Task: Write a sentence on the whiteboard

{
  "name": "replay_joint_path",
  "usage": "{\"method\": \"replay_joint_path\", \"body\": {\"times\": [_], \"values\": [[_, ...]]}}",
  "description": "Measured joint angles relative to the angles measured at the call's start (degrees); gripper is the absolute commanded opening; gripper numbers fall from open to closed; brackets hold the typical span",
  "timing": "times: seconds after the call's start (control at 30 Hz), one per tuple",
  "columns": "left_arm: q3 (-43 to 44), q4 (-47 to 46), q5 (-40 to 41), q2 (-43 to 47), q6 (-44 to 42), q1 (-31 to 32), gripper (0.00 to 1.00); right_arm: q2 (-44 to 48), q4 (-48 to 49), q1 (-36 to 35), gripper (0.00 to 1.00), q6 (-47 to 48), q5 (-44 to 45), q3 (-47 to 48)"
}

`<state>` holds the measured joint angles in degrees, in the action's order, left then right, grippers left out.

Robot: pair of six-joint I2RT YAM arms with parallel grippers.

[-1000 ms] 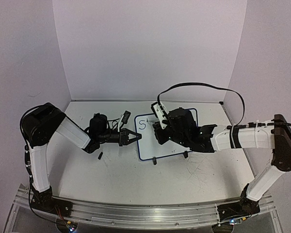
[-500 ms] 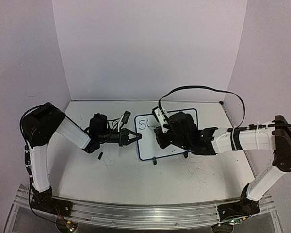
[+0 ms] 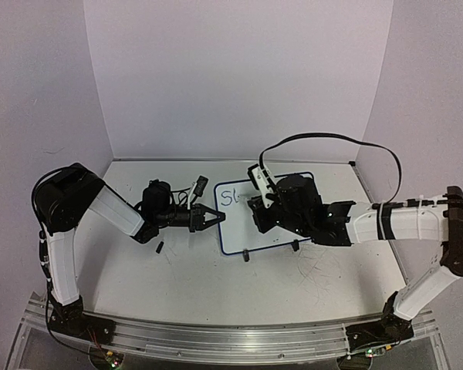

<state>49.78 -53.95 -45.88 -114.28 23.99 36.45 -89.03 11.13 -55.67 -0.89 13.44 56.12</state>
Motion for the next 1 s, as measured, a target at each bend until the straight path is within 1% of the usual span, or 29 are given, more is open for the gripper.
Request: {"method": "replay_joint_path", "body": {"times": [0.1, 0.27, 1.0], "values": [[0.0, 0.0, 0.0, 0.0, 0.0, 0.0, 0.0, 0.6, 1.3, 0.0, 0.0, 0.0, -1.2, 0.1], [0.0, 0.1, 0.0, 0.1, 0.0, 0.0, 0.0, -0.8, 1.7, 0.0, 0.0, 0.2, -2.3, 1.6], [0.0, 0.5, 0.0, 0.3, -0.2, 0.0, 0.0, -3.9, 1.8, 0.0, 0.0, 0.3, -0.4, 3.4]]}}
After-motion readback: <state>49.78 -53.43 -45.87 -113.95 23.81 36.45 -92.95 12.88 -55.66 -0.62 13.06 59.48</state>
